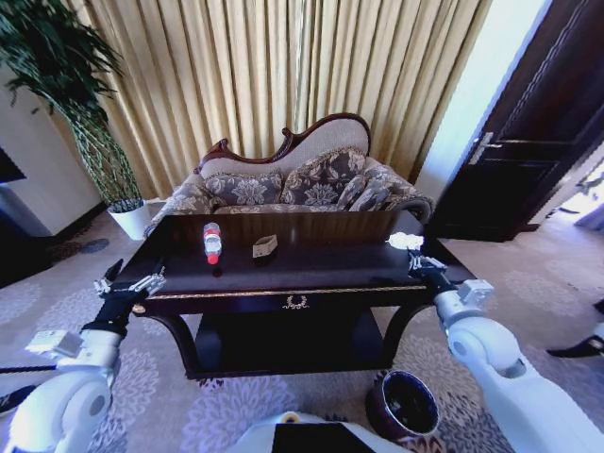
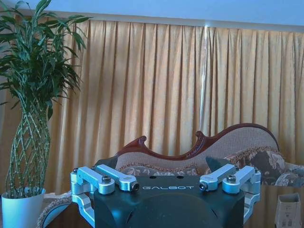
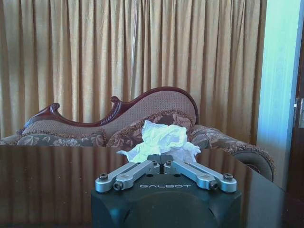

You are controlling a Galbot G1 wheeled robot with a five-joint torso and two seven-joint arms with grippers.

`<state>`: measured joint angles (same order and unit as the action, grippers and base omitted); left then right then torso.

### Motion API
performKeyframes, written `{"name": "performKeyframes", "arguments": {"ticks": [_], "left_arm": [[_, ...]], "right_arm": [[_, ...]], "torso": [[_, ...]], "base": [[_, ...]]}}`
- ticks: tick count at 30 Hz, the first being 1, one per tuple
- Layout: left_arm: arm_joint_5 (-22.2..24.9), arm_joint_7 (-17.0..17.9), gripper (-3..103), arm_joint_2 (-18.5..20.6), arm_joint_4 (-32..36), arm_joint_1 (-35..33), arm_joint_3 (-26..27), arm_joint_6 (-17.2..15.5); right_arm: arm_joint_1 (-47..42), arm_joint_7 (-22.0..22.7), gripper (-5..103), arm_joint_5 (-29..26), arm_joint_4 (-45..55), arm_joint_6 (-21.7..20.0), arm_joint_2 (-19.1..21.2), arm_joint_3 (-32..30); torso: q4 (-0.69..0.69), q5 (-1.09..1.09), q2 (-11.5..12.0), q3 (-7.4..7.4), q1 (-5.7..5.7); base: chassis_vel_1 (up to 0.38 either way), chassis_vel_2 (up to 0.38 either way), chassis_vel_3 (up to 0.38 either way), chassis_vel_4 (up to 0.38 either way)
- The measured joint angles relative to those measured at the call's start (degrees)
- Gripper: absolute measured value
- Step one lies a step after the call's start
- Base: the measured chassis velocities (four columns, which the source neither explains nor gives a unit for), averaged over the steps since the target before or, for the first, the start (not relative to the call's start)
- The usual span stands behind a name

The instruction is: Move to the front of the table and place the trash on the table into the trash bin.

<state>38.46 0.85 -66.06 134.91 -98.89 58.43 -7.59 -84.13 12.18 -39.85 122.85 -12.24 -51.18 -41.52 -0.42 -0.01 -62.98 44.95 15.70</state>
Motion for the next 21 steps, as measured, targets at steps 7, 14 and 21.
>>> {"name": "performKeyframes", "arguments": {"ticks": [7,14,21], "left_arm": [[0.00,0.06,100,0.06,0.11,-0.32,0.23,-0.98],[0.04,2.09,100,1.24,1.96,0.98,0.28,-5.89],[0.03,3.47,100,2.21,3.56,1.34,0.69,-9.83]], "right_arm": [[0.67,-0.05,0,-0.09,0.16,-0.78,-0.14,0.23],[1.55,-0.05,0,-0.13,0.04,-1.09,0.32,0.59],[2.39,-0.05,0,-0.03,-0.57,-1.09,0.31,1.14]], "torso": [[0.00,0.00,0.00,0.00,0.00],[-0.01,0.00,0.00,0.00,0.00],[0.00,0.00,0.00,0.00,0.00]], "base": [[0.000,0.000,0.000,0.000],[0.045,-0.039,-0.047,0.057],[0.070,-0.070,-0.075,0.073]]}}
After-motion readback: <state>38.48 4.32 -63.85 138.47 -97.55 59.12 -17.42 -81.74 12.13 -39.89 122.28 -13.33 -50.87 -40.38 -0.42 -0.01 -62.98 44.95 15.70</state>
